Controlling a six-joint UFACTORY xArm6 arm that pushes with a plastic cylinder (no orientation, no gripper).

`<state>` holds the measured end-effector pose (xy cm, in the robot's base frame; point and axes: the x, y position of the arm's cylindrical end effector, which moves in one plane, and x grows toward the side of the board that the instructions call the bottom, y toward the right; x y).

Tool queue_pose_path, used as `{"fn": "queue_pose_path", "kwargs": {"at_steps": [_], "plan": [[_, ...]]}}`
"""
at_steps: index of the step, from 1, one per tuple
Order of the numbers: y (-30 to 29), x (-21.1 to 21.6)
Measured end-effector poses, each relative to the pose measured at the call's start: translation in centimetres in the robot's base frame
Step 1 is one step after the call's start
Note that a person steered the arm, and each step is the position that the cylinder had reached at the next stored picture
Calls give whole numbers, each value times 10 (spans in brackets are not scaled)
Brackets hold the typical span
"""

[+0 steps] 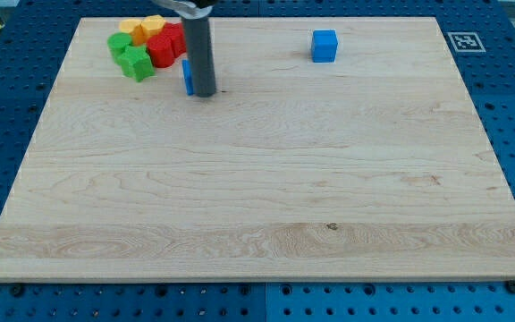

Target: Place the blue cube right to the bottom right of the red star

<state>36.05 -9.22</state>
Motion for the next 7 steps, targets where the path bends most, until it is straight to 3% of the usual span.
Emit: {"fn": "queue_pose_path", "kwargs": {"at_steps": [2,4,5,7], "plan": [[-13,0],[28,0],[12,-19],[-7,-20]]}}
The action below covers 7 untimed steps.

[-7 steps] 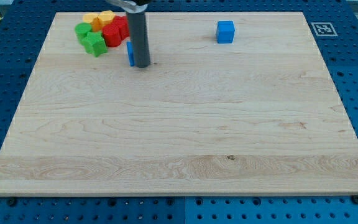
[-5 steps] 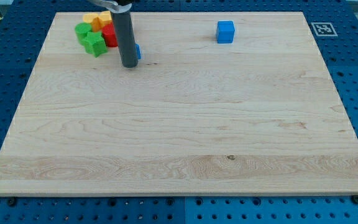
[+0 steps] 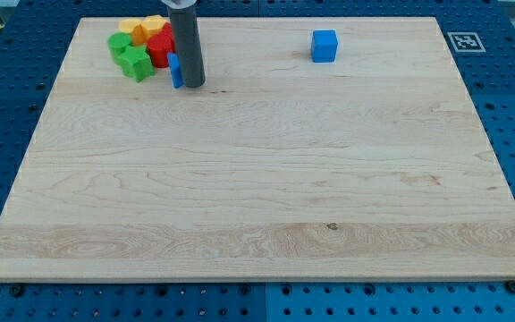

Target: Place the blue cube right to the bottom right of the red star

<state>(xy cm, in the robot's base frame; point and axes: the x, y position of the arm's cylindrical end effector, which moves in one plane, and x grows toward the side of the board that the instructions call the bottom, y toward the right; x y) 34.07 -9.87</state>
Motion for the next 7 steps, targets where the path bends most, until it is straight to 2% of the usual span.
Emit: {"fn": "queue_pose_path", "kwargs": {"at_steps": [1,2,4,5,7], "plan": [[-6,2],[28,4],[42,4],[83,12],[149,58]]}}
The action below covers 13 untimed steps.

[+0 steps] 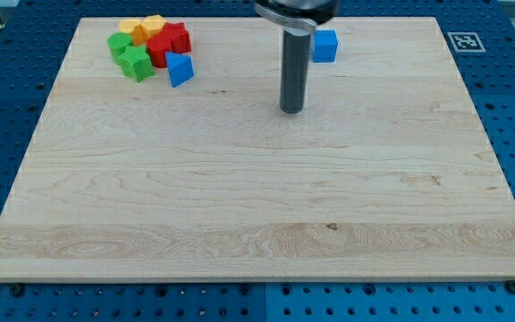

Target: Place the blue cube right to the bottom right of the red star

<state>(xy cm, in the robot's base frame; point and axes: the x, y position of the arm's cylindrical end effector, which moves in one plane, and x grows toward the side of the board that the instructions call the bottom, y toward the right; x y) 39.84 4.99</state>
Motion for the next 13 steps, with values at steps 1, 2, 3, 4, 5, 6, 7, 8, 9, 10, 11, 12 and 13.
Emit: {"fn": "queue_pose_path", "kwargs": {"at_steps": [1,2,3,4,5,6,7,8,9,10,11,12,13], "plan": [[0,1],[5,1],[34,1],[41,1],[47,1],[68,1],[91,-19],[118,-62],[120,-115],[107,-136],[79,-137],[76,-137],[56,-136]]}}
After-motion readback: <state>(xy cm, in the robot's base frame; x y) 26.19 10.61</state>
